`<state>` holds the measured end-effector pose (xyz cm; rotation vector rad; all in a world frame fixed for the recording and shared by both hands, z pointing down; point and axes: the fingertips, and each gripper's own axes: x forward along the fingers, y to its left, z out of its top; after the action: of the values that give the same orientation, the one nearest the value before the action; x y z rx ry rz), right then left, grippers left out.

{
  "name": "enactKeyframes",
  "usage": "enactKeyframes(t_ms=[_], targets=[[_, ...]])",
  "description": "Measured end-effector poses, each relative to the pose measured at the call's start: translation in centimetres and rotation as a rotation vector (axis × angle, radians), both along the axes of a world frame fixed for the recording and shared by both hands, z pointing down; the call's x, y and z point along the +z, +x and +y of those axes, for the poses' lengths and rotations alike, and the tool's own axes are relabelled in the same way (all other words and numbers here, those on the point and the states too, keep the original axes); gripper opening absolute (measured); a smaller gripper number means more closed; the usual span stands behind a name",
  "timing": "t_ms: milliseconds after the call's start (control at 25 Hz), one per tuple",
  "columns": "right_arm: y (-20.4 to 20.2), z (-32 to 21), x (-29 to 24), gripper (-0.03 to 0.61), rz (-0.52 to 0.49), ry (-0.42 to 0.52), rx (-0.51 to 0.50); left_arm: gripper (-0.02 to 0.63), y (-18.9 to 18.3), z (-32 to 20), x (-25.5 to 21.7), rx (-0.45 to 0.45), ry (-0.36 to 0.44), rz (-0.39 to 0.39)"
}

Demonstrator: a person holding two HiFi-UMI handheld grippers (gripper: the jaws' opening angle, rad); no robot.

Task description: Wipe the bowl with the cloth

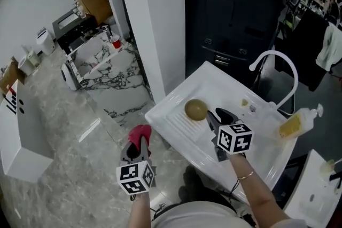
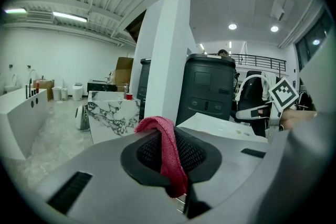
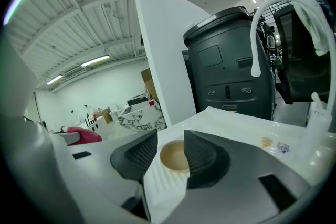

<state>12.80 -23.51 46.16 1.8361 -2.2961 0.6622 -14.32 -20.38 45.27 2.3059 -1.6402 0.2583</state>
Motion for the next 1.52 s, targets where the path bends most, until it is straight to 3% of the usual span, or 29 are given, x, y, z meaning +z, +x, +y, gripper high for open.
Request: enactKeyframes(t_ms=[440,920,1240,1520], targets=[[2.2,-6.8,6.9,0.166,-0.008,-0.147,0.032,0.044,2.9,-7.7,1.4,0.054,-0.042,-0.028],[3.2,-10.2,15.2,0.164,-0.092,-0.310,0.039,0.044,4.0,-11.8,4.0,0.038,-0.110,-0.056],[2.3,-11.0,16.2,0.104,-0.133,-0.320,0.014,0.044,4.2,-11.8,5.2,0.033,-0.141,-0.071],[2.7,-10.4,16.3,0.037,-0.061,-0.336,0.037,0.044,4.3,-10.6,5.4,0.036,-0.150,-0.074]])
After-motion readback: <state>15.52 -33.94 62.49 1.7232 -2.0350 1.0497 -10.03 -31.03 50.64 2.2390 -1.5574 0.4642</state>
